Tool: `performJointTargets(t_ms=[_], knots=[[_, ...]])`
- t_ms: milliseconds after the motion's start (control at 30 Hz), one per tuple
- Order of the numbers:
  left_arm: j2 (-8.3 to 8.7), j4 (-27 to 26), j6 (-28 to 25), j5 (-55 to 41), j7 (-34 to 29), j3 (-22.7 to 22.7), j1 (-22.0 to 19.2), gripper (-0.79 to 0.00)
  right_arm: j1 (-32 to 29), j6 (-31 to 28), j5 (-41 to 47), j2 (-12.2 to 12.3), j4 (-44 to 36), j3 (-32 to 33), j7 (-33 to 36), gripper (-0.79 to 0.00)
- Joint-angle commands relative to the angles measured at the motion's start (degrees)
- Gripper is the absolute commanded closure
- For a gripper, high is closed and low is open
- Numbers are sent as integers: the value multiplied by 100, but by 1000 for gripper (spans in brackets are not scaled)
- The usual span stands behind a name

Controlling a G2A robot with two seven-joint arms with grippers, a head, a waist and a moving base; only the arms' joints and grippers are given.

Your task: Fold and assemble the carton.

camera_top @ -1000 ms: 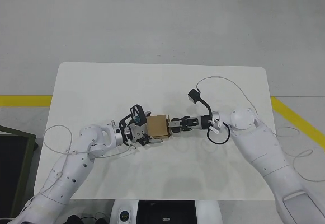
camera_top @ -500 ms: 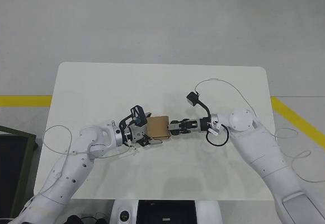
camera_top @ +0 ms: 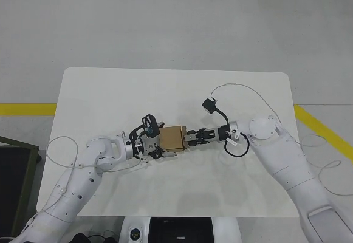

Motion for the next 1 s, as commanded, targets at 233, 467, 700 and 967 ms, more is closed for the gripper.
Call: performJointTargets(t_ms=[233,467,700,967], knots=[[5,-22,-15,-25,-20,-14,14,-785,168,33,-159,-38,61,-108,19,-166],[9,-43,-22,-59,-52,-23,36,-785,276,93,-349,-40,108,-150,78,-151],[7,-65,-32,-77,-68,-4,34,-785,321,101,-381,-51,101,-179,88,-145],[3,-63,-34,-88,-84,13,22,-785,374,28,-292,-110,126,-276,8,-139]])
